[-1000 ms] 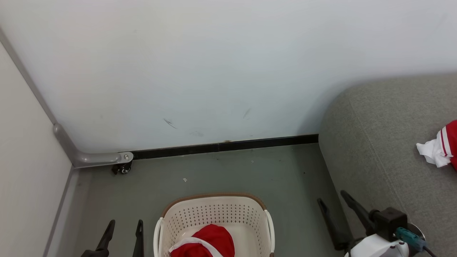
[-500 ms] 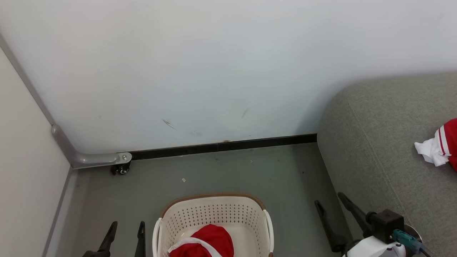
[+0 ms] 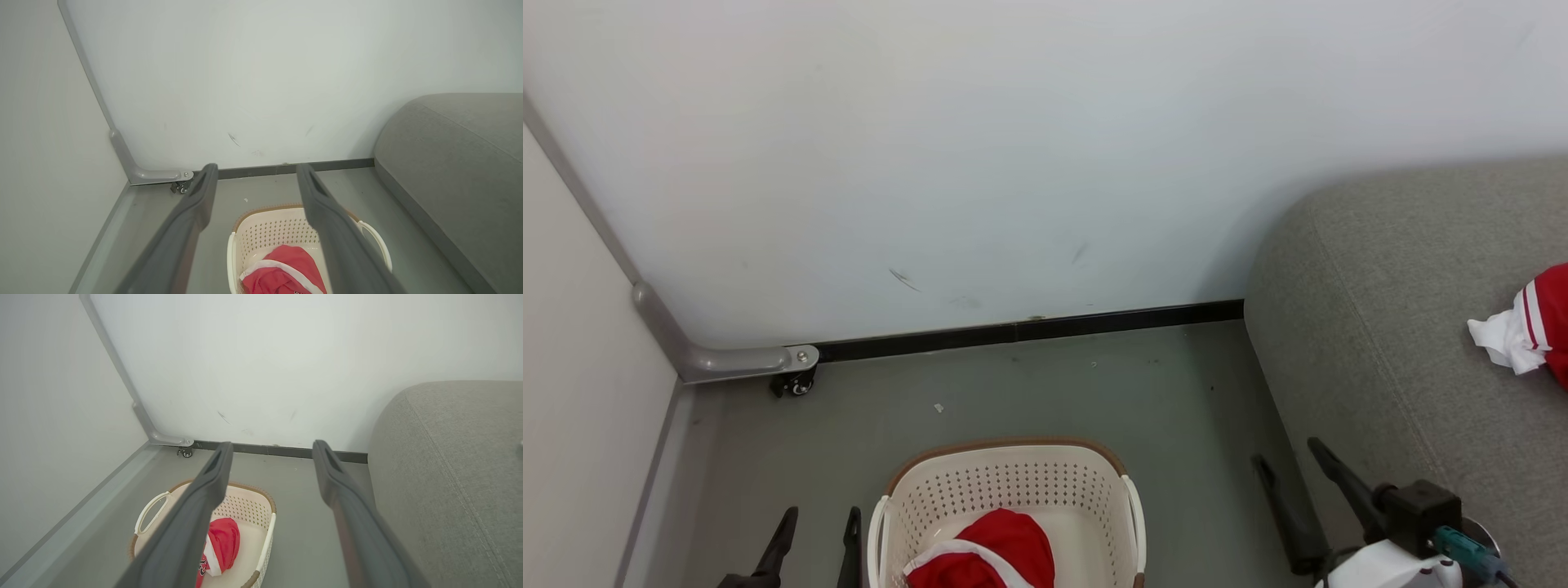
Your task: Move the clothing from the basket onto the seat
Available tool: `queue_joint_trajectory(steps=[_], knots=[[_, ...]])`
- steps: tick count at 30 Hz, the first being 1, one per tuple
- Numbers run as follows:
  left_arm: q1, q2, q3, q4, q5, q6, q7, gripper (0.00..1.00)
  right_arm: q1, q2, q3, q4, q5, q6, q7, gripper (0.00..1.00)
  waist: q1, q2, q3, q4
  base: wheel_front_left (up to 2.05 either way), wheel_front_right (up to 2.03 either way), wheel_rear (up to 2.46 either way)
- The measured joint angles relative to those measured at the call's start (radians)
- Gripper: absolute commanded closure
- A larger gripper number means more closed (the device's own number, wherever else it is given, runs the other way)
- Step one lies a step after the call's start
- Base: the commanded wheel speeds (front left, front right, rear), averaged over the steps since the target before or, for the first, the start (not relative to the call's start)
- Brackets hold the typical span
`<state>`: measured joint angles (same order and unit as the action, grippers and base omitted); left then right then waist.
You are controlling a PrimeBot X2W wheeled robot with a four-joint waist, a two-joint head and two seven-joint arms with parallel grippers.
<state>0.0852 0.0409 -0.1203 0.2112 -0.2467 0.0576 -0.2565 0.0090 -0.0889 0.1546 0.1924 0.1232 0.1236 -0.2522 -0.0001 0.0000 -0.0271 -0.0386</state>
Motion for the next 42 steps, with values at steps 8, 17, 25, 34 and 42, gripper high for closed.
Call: queue_joint_trajectory(steps=[8,17,25,34,42], knots=[[0.0,0.0,-0.03,0.016,-0.001,-0.011,0.0,0.0,0.042,0.012,-0.083,-0.001,0.0,0.0,0.0,0.0,0.0,0.0001,0.013,-0.01,0.0,0.0,0.0],[0.004,0.0,-0.075,0.037,-0.001,-0.025,0.0,0.0,0.11,0.021,-0.11,-0.001,-0.007,0.0,0.0,0.0,0.0,0.0,0.04,-0.022,0.0,0.0,0.0],[0.004,0.001,-0.103,0.058,0.0,-0.03,0.0,0.0,0.152,0.027,-0.107,-0.027,-0.011,0.0,0.0,0.0,0.0,0.0001,0.079,-0.033,0.0,0.0,0.0],[-0.038,0.001,-0.123,0.076,0.002,-0.037,0.0,0.0,0.156,0.029,-0.096,-0.061,-0.011,0.0,0.0,0.0,0.0,0.0,0.14,-0.048,0.0,0.0,0.0],[-0.091,0.001,-0.134,0.088,0.014,-0.044,0.0,0.0,0.156,0.03,-0.07,-0.094,-0.012,0.0,0.0,0.0,0.0,0.0001,0.202,-0.06,0.0,0.0,0.0]])
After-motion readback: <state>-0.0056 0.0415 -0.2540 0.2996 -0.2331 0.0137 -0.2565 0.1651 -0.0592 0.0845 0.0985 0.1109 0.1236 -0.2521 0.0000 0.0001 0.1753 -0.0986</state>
